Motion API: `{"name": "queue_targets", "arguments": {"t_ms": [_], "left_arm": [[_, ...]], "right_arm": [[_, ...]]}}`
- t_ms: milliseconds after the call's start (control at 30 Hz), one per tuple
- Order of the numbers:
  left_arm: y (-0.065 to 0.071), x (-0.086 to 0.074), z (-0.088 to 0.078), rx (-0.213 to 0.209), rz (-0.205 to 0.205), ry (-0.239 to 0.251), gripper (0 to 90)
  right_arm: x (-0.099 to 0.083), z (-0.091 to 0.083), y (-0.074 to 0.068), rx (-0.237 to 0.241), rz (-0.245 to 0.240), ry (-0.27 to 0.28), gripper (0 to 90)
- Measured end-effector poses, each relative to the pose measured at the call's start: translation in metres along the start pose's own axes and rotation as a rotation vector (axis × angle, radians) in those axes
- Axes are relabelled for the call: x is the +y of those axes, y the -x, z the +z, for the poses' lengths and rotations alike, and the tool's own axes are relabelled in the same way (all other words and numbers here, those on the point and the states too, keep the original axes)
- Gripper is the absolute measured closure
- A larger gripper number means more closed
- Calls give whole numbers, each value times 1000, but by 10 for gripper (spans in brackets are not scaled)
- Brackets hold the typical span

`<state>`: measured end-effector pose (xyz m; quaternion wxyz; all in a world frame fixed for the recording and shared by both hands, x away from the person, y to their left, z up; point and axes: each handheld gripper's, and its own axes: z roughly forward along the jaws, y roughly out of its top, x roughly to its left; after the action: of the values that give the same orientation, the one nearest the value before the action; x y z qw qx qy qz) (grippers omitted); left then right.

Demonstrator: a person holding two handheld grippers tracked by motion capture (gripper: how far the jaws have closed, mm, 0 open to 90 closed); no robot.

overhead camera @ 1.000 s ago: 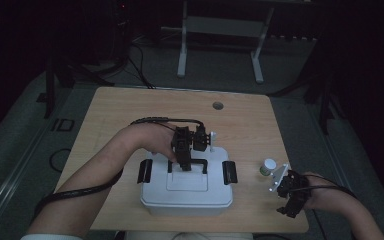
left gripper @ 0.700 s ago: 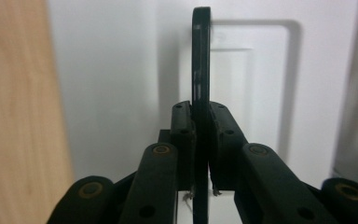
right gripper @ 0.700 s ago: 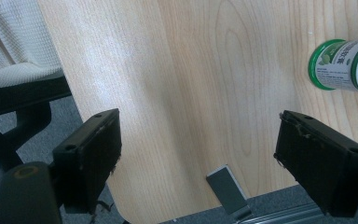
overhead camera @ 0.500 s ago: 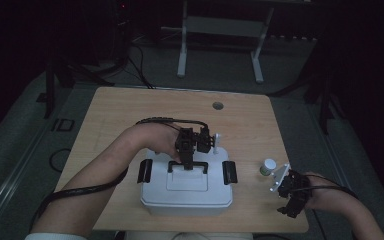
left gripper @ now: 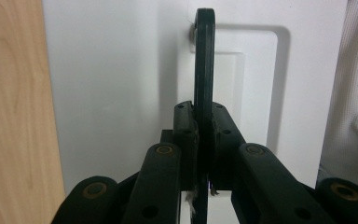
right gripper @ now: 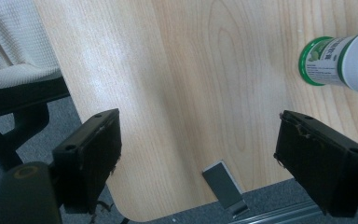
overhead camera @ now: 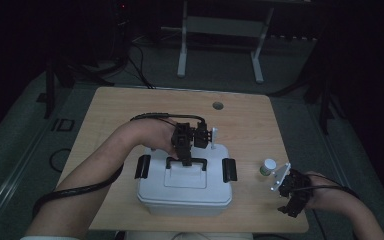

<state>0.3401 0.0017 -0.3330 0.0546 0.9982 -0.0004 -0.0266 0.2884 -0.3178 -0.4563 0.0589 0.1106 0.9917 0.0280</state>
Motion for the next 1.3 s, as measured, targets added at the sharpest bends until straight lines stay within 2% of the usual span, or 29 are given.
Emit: {"name": "queue_targets", "arguments": {"t_ms": [400,433,533,667,1067,1200,1300], "left_arm": [[0,-14,-18,17,-12,25,835],[-1,-19,-23,23,-28,28,835],[-2,-27,-30,41,-36,35,835],[-4,-40,-36,53,-68,47,835],[-10,-88,-52,79,-182,57,835],[-12,-101,-55,87,-205,60,835],[-12,-123,-58,98,-258,64,835]], "right_arm": [[2,-1,0,6,7,-1,140],[2,-1,0,6,7,-1,140],[2,0,0,2,14,3,138],[3,-3,1,5,20,15,131],[7,-1,-1,11,12,5,129],[8,-1,-1,11,10,8,123],[9,-3,-2,14,11,11,123]]}}
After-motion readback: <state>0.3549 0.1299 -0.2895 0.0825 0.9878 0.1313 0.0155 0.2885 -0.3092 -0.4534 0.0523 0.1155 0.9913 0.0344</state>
